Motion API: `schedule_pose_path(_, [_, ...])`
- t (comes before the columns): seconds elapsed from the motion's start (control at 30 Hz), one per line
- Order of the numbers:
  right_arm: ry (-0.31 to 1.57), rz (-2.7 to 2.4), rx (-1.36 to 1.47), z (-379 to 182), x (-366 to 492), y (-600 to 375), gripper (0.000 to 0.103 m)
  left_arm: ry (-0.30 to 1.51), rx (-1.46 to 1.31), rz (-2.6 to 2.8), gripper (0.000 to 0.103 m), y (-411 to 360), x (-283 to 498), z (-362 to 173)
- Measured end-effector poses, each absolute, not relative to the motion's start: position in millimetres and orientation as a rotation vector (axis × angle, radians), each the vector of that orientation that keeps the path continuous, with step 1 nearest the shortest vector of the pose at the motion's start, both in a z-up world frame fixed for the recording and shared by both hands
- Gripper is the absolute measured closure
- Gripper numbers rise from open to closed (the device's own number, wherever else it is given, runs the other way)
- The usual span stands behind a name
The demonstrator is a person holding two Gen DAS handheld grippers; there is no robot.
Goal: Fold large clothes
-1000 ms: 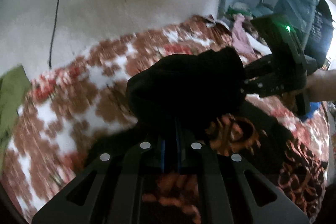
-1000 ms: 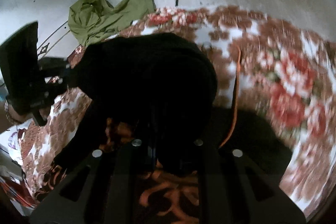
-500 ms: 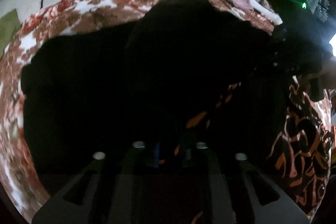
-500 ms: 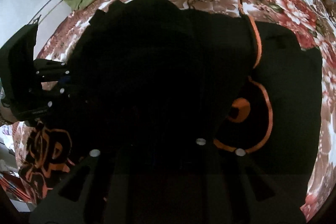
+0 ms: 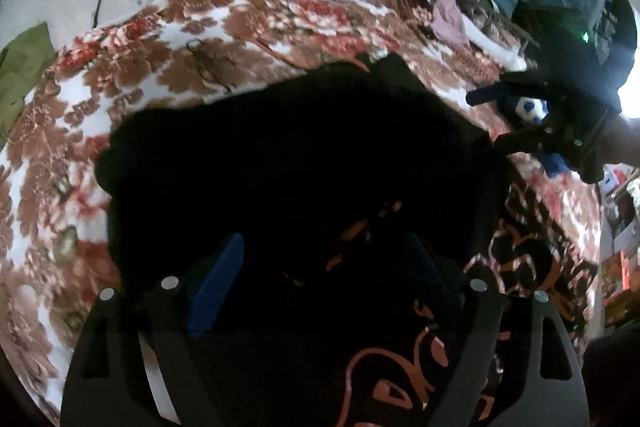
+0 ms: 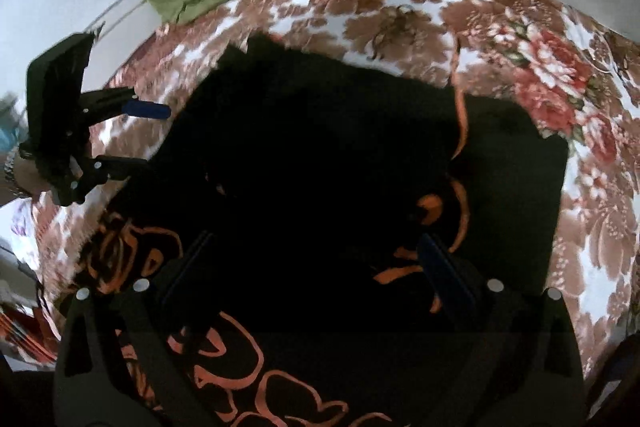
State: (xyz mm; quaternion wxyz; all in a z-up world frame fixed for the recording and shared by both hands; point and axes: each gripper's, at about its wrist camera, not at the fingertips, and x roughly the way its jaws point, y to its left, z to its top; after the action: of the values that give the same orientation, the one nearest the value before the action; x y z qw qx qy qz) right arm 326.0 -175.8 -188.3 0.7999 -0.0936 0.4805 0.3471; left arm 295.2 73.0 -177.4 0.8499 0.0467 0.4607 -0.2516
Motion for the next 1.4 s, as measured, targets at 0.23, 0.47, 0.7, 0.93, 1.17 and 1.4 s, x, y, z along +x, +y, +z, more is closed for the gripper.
schedule_pose_path(0.23, [1.012,0.819,-0.238,-180.8,381.5,-154.1,0.005,0.995,-0.022,-0.631,0.020,75.8,360.6,-175.5])
schedule_pose_path(0.47, [1.091,0.948,-0.319,-219.2,411.0,-110.6,0.011,1.107,0.051,-0.748,0.031,44.4,384.5,-218.4])
schedule_pose_path(0.7, [1.081,0.974,-0.323,-221.8,404.8,-107.7,0.070,1.062,0.116,-0.780,0.088,33.9,372.5,-212.9])
schedule_pose_path(0.93, [0.999,1.026,-0.291,-176.1,360.3,-121.7,0.073,0.963,0.151,-0.809,0.090,33.3,323.5,-160.1])
schedule_pose_path(1.17, [1.050,1.075,-0.329,-189.4,294.0,-126.0,0.073,0.981,0.247,-0.799,0.090,16.9,254.9,-170.3])
schedule_pose_path(1.4, [1.137,1.028,-0.292,-244.1,248.1,-132.4,0.069,1.044,0.251,-0.712,0.092,10.9,207.9,-223.7])
